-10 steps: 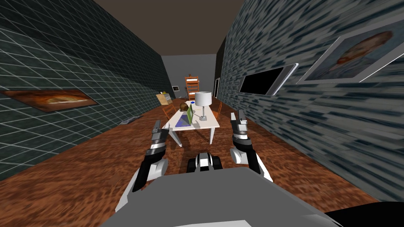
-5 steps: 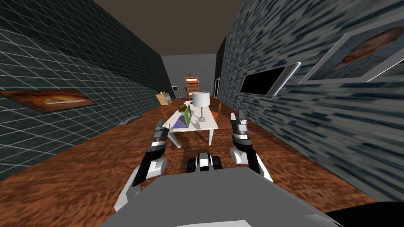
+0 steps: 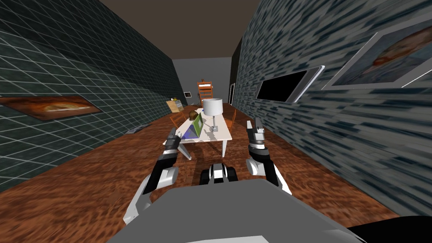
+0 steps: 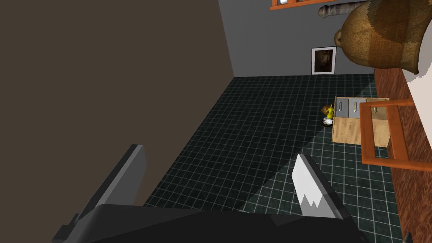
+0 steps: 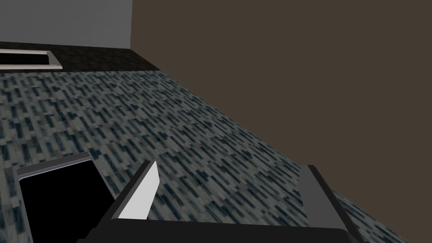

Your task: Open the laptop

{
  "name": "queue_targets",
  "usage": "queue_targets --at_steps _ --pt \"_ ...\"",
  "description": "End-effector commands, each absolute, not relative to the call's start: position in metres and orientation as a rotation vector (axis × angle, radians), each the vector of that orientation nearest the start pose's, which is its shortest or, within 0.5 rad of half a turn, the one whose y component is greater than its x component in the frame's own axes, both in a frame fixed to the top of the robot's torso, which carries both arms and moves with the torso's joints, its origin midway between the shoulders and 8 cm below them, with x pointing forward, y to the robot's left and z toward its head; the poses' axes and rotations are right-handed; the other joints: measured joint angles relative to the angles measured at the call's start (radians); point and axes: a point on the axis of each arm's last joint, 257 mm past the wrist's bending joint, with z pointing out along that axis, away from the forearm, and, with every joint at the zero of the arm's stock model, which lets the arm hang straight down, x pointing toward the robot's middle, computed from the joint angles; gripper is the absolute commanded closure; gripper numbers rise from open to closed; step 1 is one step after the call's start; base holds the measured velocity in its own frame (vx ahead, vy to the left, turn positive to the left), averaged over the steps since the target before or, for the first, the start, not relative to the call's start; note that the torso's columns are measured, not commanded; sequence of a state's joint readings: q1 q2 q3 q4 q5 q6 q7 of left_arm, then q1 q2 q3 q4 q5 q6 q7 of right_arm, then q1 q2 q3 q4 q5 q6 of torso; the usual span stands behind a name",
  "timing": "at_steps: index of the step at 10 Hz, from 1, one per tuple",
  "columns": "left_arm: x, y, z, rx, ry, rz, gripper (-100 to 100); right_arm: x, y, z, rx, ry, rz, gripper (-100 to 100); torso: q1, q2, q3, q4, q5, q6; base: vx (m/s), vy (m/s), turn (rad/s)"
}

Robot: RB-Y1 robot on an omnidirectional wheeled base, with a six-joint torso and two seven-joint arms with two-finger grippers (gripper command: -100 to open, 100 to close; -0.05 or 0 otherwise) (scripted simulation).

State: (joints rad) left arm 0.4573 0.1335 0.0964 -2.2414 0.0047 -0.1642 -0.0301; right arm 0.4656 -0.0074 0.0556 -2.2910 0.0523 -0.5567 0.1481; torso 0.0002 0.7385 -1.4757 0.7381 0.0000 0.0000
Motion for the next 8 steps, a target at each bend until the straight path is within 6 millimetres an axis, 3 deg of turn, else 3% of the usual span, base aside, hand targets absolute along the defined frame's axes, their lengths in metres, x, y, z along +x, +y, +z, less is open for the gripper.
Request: queue_targets --at_steps 1,8 --pt "0.402 0.325 -0.051 -0.834 0.958 -1.041 -100 0.336 -0.247 0.05 0.493 0.609 1.22 0 0.0 0.0 0.0 0.0 0.0 0.0 0.045 -0.064 0.009" --pt "0.417 0.342 -0.069 -0.875 1.05 -0.917 -100 0.336 -0.247 0.05 0.493 0.609 1.22 0 0.0 -0.001 0.0 0.0 0.0 0.0 0.047 -0.057 0.008"
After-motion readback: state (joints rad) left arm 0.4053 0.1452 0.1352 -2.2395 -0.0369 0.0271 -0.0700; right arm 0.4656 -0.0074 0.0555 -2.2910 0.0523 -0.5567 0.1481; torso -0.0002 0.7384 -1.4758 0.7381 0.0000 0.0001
